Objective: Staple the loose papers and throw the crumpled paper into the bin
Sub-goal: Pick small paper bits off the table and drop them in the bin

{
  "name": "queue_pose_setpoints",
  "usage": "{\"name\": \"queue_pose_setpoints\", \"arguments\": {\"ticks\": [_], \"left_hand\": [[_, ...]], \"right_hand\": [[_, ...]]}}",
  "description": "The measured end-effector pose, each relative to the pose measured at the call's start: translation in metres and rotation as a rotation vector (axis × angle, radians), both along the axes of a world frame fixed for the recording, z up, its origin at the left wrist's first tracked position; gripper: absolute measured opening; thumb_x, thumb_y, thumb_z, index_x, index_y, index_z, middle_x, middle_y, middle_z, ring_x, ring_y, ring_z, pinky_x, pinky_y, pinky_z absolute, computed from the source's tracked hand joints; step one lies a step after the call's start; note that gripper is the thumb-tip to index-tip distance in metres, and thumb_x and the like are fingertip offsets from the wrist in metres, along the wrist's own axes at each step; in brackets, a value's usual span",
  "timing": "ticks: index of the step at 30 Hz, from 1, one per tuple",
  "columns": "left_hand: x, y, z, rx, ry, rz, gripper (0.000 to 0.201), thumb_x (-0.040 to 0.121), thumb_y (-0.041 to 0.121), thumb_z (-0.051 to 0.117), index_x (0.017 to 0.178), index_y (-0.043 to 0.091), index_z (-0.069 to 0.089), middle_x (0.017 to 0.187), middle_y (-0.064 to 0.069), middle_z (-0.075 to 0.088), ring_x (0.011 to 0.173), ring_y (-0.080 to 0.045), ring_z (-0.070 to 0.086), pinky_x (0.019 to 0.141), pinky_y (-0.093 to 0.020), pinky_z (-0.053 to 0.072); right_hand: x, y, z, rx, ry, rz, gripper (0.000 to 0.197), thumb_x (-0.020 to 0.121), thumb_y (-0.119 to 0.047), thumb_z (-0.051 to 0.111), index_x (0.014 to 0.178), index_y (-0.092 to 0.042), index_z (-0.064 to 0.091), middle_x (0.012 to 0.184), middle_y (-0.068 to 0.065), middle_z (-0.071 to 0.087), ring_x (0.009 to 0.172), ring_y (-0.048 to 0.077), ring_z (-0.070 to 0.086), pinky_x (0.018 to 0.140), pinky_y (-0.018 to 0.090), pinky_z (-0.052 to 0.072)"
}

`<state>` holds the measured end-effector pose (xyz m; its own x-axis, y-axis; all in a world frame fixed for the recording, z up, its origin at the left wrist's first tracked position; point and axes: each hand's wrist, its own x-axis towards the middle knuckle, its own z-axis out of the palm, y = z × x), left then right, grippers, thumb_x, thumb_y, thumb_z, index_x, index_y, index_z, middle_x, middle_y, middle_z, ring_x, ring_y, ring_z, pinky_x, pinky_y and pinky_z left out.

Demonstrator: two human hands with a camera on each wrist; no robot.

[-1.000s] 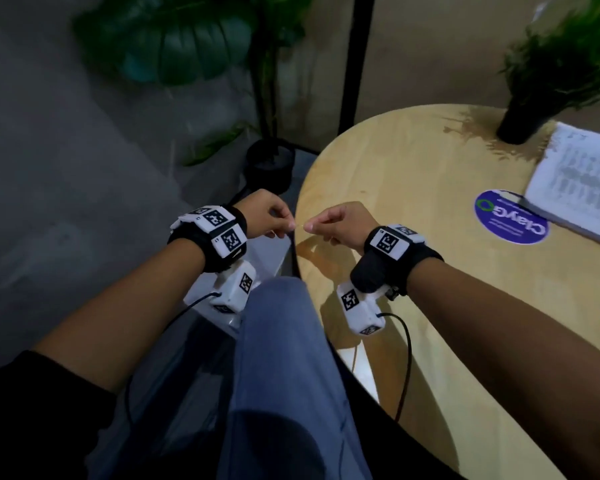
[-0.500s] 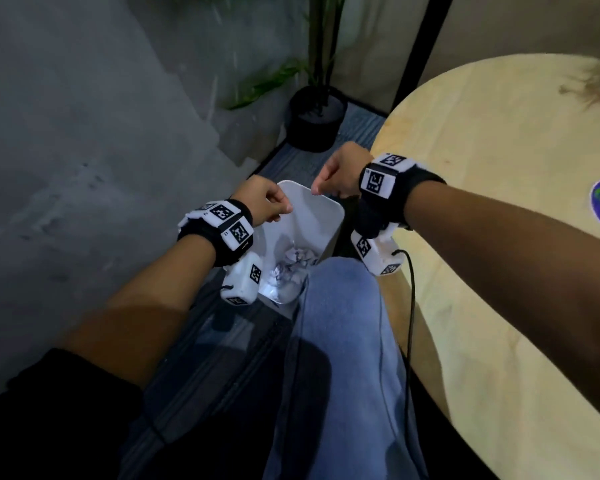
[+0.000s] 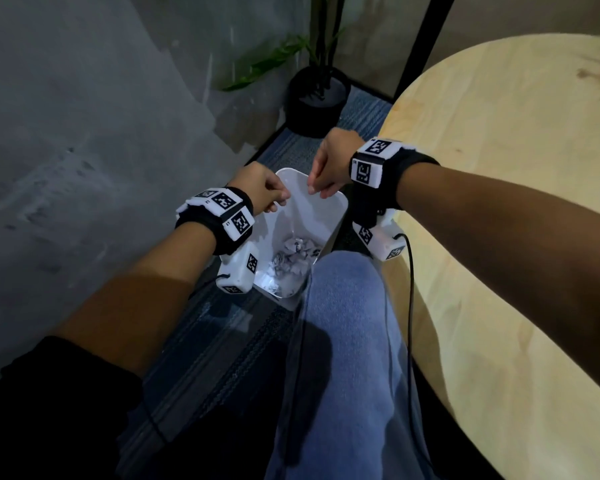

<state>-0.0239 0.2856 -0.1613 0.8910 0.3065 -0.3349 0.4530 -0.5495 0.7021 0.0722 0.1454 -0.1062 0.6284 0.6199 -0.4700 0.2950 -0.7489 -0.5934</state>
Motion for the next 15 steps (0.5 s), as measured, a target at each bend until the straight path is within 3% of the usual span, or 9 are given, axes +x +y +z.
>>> {"name": "queue_pose_setpoints", "arguments": {"ticks": [2,6,8,10,12,15], "left_hand": [[0.0,-0.001,0.002,-0.008,0.007,-0.01,0.012,0.086,0.003,0.062,0.091,-0.003,0.071,0.065,0.002,0.065,0.041,0.001,0.055,0.064,-0.025,0.054],[-0.001,-0.003,0.005,-0.007,0.06,-0.009,0.017,0.083,-0.005,0.062,0.073,0.007,0.069,0.069,-0.01,0.069,0.054,-0.017,0.06,0.068,-0.033,0.058],[-0.001,-0.003,0.007,0.001,0.09,-0.007,0.02,0.079,0.0,0.071,0.063,0.01,0.064,0.055,-0.007,0.066,0.047,-0.017,0.059,0.058,-0.03,0.058],[-0.002,-0.003,0.01,0.047,0.102,-0.032,0.029,0.074,0.013,0.079,0.055,0.01,0.057,0.047,-0.004,0.061,0.036,-0.012,0.052,0.044,-0.022,0.048],[-0.002,-0.004,0.014,0.118,0.092,-0.045,0.041,0.077,0.029,0.075,0.051,0.011,0.05,0.048,-0.004,0.057,0.035,-0.012,0.048,0.043,-0.019,0.041],[-0.002,-0.005,0.016,0.157,0.071,-0.037,0.036,0.089,0.032,0.06,0.061,0.01,0.057,0.051,-0.004,0.054,0.042,-0.018,0.047,0.047,-0.023,0.041]], "right_hand": [[-0.003,0.003,0.0,-0.015,-0.061,0.038,0.011,0.074,-0.009,0.076,0.084,-0.003,0.077,0.051,-0.01,0.068,0.063,0.014,0.069,0.074,0.029,0.06],[-0.007,0.008,-0.001,-0.075,-0.125,0.132,0.016,0.078,-0.003,0.066,0.088,-0.008,0.077,0.066,0.0,0.069,0.06,0.012,0.063,0.078,0.028,0.06],[-0.006,0.009,-0.001,-0.094,-0.172,0.164,0.015,0.072,-0.004,0.071,0.084,-0.011,0.078,0.062,-0.001,0.068,0.058,0.012,0.063,0.075,0.029,0.059],[-0.006,0.009,0.001,-0.096,-0.154,0.172,0.011,0.069,-0.008,0.079,0.079,-0.01,0.077,0.051,-0.005,0.066,0.048,0.006,0.064,0.065,0.023,0.059],[-0.008,0.009,0.003,-0.113,-0.156,0.193,0.007,0.071,-0.012,0.08,0.076,-0.01,0.075,0.045,-0.006,0.065,0.045,0.005,0.065,0.057,0.019,0.058],[-0.008,0.01,0.004,-0.121,-0.154,0.223,0.01,0.081,-0.006,0.068,0.087,-0.007,0.075,0.07,0.004,0.073,0.064,0.019,0.071,0.067,0.028,0.061]]}}
